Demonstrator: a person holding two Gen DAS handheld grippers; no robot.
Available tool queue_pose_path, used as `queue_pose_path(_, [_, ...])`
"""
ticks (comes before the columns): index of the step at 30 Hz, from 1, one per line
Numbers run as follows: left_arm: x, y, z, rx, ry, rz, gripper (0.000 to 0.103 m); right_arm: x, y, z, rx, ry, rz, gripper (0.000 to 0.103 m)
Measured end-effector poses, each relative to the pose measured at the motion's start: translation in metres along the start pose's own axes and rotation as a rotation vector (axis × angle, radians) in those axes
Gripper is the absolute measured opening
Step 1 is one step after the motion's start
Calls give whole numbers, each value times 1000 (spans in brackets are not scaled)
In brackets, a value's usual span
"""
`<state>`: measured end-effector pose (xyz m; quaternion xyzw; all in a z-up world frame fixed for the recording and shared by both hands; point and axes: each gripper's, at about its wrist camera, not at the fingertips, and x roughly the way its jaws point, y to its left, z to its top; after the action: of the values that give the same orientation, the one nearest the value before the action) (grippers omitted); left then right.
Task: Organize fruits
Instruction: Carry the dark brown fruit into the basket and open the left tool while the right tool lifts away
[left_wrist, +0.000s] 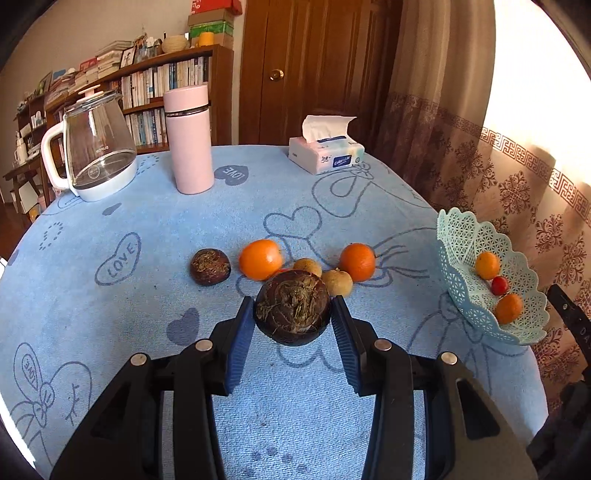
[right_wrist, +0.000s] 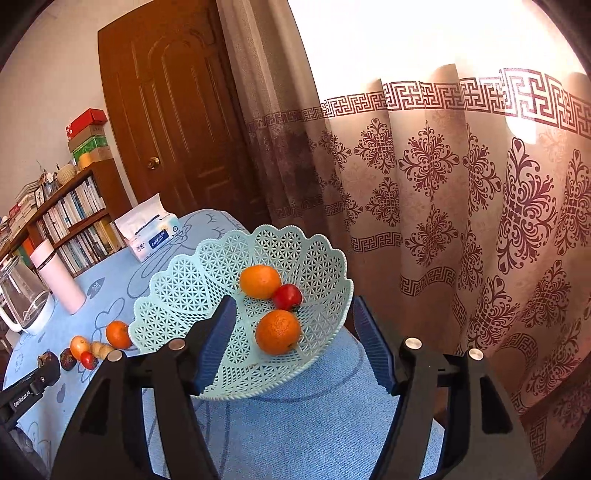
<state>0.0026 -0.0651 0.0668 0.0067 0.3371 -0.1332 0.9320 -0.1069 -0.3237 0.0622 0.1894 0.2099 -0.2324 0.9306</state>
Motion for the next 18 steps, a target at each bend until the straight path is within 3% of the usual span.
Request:
queue_pose_path(8, [2, -58, 16, 65, 4, -156, 43, -2, -7, -5, 41, -15, 0, 68])
queue_pose_path(10, [5, -71, 17, 81, 3, -180, 43, -2, -8, -5, 46, -17, 0, 72])
queue_pose_path(18, [25, -103, 22, 111, 53, -257, 43, -2, -10, -6, 57, -18, -3, 73])
